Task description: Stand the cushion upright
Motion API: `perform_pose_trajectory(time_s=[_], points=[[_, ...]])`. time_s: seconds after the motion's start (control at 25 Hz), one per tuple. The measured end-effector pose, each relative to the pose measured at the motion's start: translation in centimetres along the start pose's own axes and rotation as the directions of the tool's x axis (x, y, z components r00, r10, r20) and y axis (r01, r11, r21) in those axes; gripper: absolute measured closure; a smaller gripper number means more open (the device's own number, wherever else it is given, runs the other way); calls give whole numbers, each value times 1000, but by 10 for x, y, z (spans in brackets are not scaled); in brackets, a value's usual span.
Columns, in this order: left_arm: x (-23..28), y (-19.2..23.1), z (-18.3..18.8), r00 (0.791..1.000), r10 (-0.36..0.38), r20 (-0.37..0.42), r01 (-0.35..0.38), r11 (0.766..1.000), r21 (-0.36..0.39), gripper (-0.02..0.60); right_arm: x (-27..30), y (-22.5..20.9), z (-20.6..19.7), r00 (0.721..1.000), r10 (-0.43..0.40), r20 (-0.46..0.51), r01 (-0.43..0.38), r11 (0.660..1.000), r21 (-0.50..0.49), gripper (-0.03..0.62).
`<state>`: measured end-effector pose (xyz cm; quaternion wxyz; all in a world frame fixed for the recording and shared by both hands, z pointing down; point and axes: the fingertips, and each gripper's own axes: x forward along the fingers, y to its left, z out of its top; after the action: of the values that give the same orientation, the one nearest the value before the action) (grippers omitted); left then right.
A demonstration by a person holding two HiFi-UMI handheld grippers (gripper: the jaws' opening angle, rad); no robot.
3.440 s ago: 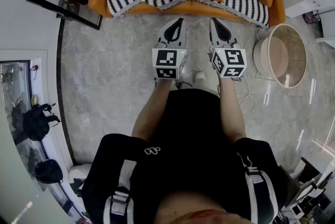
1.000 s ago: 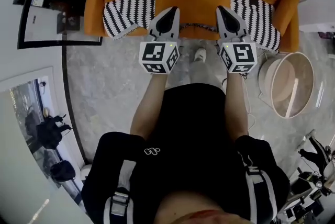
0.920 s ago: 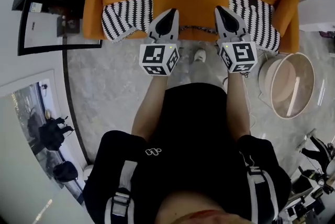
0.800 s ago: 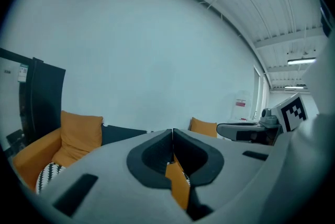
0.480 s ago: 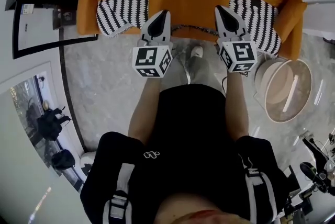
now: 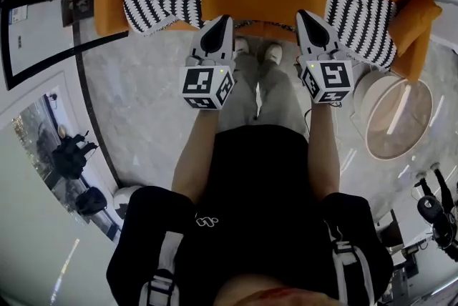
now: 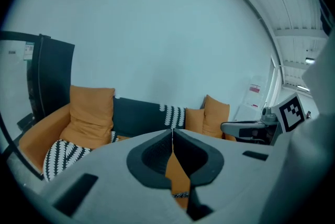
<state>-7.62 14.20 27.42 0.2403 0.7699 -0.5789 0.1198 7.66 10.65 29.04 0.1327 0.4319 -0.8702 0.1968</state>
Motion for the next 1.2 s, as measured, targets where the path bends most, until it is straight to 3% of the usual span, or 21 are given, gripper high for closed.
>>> perform_pose_trajectory(time_s=[0.44,0.6,0.68,0.8,1.04,1.2], points=[[30,31,-89,988,-43,-147,31,996,-82,571,14,-20,-89,988,-58,-144,61,998,17,583],[29,47,-129,980,-60,-192,21,980,-199,571,10,-19,-126,980,-71,-187,82,996,47,583],[31,47,-142,977,-75,-199,29,974,-223,571,6,-24,-140,980,-69,-187,84,994,75,583],[36,53,-168,971,-72,-226,23,977,-212,571,-3,-37,-167,976,-79,-203,102,989,105,582],[40,106,-229,948,-57,-314,7,987,-160,570,9,-45,-225,957,-120,-264,160,978,135,582],[45,120,-249,936,-52,-348,1,990,-144,569,2,-64,-251,938,-158,-309,210,967,144,582]])
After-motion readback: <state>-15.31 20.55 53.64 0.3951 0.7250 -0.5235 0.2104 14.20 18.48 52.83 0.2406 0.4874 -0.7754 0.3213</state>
